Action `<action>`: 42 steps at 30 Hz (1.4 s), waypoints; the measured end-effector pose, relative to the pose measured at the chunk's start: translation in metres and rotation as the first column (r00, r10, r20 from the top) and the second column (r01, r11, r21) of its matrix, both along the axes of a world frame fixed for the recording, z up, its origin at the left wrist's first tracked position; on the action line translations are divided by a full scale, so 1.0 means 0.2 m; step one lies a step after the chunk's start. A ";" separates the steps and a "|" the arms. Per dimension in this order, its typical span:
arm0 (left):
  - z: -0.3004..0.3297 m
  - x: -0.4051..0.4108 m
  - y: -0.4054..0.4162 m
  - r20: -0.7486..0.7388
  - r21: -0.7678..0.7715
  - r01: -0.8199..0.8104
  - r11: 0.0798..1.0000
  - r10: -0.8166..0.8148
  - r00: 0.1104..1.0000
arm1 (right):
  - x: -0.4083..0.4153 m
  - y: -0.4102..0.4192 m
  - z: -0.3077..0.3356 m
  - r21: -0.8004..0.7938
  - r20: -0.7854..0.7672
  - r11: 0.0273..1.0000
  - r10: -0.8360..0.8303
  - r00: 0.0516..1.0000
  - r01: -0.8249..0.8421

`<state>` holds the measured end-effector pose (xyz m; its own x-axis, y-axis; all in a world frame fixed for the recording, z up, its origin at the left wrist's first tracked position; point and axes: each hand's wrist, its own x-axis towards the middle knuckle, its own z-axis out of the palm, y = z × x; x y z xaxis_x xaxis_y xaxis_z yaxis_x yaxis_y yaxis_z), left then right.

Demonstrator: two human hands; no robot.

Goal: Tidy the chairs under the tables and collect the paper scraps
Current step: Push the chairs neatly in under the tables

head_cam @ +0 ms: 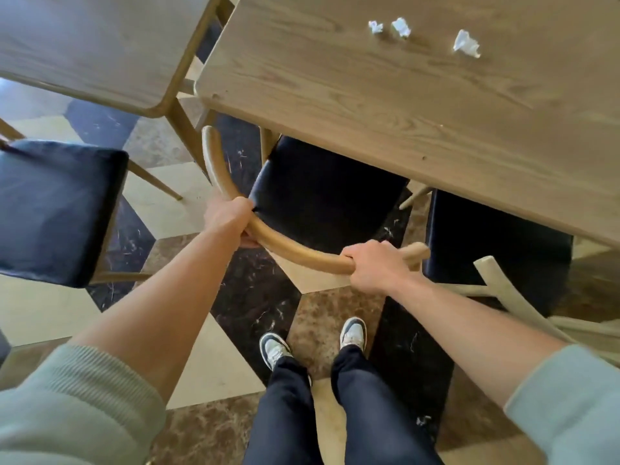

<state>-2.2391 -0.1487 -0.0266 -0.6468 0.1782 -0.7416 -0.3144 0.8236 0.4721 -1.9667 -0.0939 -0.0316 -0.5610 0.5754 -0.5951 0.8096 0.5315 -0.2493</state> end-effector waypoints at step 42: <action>0.36 -2.39 -1.75 -0.188 -0.216 0.149 0.965 -0.191 0.963 | -3.01 -0.85 0.25 -0.341 -0.337 0.925 0.046 0.941 -0.167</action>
